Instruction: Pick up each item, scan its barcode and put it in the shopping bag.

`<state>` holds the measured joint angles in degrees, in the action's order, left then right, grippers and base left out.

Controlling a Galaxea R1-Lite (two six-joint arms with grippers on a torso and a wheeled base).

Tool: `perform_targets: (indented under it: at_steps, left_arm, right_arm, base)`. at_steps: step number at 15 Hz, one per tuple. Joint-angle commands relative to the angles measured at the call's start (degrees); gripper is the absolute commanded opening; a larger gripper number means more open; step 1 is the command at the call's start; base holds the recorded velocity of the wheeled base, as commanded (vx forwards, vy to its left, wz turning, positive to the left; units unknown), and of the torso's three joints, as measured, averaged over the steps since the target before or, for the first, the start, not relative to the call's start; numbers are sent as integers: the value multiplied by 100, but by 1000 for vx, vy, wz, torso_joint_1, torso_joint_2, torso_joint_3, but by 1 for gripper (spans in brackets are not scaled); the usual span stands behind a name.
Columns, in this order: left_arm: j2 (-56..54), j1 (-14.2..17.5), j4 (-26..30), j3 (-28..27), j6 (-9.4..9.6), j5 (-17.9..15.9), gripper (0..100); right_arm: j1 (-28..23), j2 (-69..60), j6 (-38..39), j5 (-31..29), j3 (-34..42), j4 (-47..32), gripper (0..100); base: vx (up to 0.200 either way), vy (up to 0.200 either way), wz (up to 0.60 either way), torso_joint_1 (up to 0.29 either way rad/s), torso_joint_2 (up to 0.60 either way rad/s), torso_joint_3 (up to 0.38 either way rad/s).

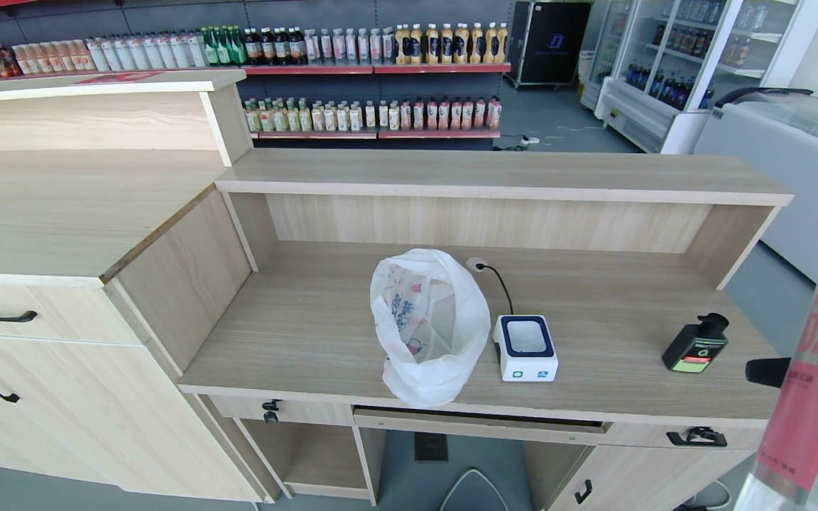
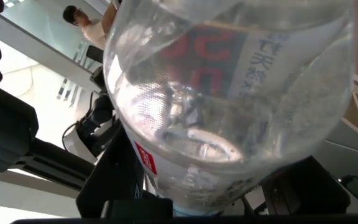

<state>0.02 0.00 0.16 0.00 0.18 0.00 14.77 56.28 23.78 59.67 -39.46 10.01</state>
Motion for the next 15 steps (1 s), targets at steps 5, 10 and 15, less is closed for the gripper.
perform_targets:
  at_steps: [5,10,15]
  left_arm:
    - [-2,0,2,0,-1,0,100]
    - [-2,0,2,0,-1,0,100]
    - [-2,0,2,0,-1,0,100]
  right_arm:
    - [-1311,1746,-2835,-1669,176,1012,0]
    - [-2840,2888,-6457,-1731,-79,1346,0]
    - [-3543,3389,-8794,-1573,-545,1372,0]
  base:
    - [0,0,0,0,0,0]
    - [0,0,0,0,0,0]
    - [0,0,0,0,0,0]
